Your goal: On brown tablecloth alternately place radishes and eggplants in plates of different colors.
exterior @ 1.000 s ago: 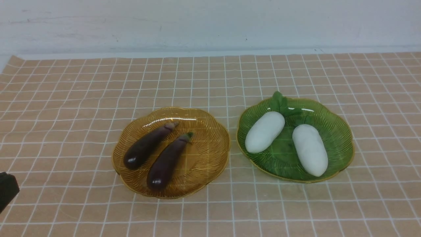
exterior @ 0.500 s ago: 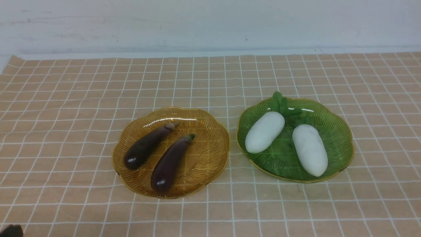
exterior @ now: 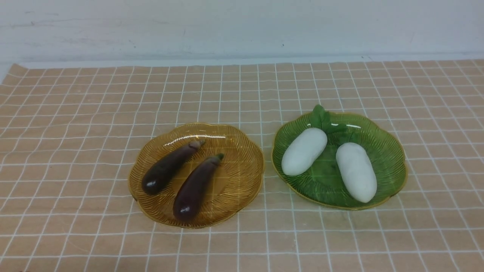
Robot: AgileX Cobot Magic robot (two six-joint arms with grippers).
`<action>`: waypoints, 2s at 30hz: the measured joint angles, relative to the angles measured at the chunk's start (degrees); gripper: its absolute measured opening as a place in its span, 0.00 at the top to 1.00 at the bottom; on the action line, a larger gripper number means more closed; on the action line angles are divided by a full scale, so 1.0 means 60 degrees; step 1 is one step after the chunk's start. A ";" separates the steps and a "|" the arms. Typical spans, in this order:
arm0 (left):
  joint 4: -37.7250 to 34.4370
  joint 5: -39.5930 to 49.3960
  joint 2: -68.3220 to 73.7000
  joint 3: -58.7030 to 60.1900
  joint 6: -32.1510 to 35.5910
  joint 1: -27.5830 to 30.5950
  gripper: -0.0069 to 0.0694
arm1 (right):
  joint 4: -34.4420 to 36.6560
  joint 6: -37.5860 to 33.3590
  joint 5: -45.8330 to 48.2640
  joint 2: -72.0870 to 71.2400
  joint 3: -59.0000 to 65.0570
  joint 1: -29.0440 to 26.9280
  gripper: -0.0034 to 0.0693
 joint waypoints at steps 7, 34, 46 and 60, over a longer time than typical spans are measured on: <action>0.0000 0.0000 0.0000 0.0000 0.0000 0.0000 0.91 | 0.0000 0.0000 0.0000 0.0000 0.0000 0.0000 0.97; 0.0001 0.0000 -0.0012 0.0000 0.0000 0.0010 0.91 | -0.1205 0.0163 0.2911 -0.0422 0.3596 -0.2679 0.97; 0.0001 0.0000 -0.0012 0.0000 0.0000 0.0010 0.91 | -0.1205 0.0286 0.3009 -0.0422 0.3589 -0.2685 0.97; 0.0001 0.0000 -0.0012 0.0000 0.0000 0.0010 0.91 | -0.1205 0.0286 0.3009 -0.0422 0.3589 -0.2685 0.97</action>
